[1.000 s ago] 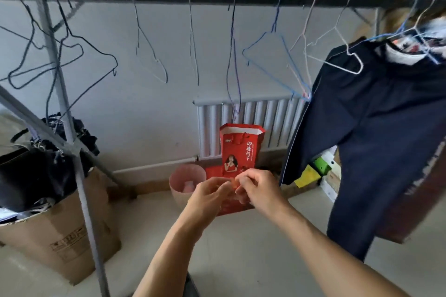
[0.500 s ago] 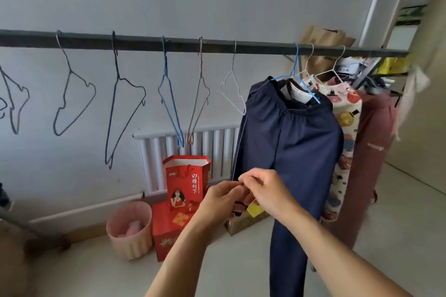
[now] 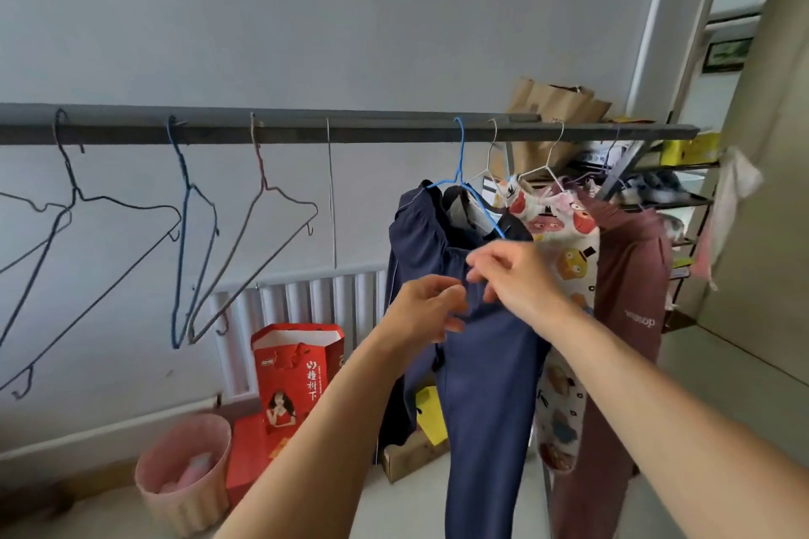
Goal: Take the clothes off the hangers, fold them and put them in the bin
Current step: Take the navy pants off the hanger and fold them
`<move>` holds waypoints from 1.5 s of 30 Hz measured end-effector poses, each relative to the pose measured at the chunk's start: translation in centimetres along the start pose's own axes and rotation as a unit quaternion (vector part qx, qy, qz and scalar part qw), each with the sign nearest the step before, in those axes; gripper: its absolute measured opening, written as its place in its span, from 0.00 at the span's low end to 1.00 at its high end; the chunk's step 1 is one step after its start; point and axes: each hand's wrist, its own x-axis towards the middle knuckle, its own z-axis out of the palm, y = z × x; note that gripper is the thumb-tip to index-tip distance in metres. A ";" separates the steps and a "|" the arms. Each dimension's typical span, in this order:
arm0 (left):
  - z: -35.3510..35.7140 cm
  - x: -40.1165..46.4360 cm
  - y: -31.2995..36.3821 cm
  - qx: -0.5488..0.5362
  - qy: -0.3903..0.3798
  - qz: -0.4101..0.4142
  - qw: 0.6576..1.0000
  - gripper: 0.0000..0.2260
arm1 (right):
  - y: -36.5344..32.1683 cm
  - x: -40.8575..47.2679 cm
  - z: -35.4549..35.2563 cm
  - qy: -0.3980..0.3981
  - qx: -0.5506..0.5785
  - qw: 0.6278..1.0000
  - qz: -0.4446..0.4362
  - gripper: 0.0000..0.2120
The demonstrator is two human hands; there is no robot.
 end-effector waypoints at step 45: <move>-5.5 -4.9 2.2 0.242 0.176 0.321 0.898 0.19 | -8.0 5.5 1.7 -0.009 0.296 0.945 0.140 0.12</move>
